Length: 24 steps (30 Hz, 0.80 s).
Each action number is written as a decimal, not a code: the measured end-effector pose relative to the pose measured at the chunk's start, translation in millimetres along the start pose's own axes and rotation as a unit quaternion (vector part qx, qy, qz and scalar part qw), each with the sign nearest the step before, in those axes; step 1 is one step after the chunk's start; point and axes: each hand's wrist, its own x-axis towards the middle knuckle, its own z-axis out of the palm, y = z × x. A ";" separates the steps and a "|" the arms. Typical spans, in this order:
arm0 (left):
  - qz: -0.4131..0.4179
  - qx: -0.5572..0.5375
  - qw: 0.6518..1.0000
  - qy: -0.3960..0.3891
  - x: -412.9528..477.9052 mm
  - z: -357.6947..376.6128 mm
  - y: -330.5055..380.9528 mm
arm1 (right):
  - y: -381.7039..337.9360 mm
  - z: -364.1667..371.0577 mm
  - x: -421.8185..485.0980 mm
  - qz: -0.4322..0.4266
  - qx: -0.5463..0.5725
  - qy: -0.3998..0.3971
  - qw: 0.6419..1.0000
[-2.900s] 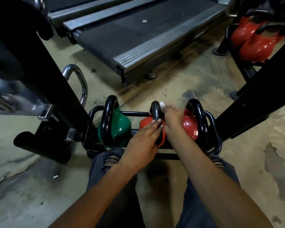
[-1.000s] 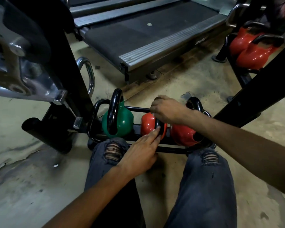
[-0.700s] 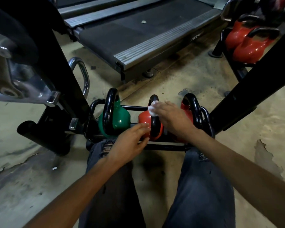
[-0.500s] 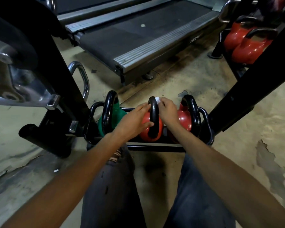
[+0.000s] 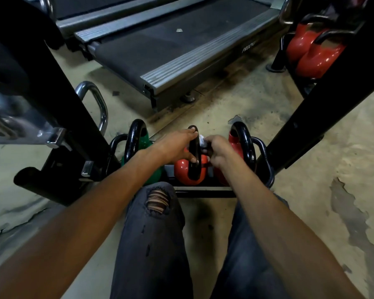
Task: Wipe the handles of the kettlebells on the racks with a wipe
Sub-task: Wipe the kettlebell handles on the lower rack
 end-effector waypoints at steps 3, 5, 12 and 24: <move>0.005 0.005 1.000 0.007 -0.8 -2.8 1.4 | -4.7 1.5 -2.3 -0.045 -0.044 0.029 0.998; 0.004 0.003 1.000 0.004 -0.3 -2.9 2.4 | 14.5 1.6 -22.9 -0.058 -0.050 0.046 0.996; -0.005 -0.011 1.000 -0.011 -1.9 -3.9 0.2 | 17.5 3.5 -9.1 0.024 0.084 -0.014 0.996; -0.014 -0.076 0.997 0.007 2.6 -1.1 -13.8 | 75.3 -7.1 -61.5 -0.249 -0.149 0.078 0.954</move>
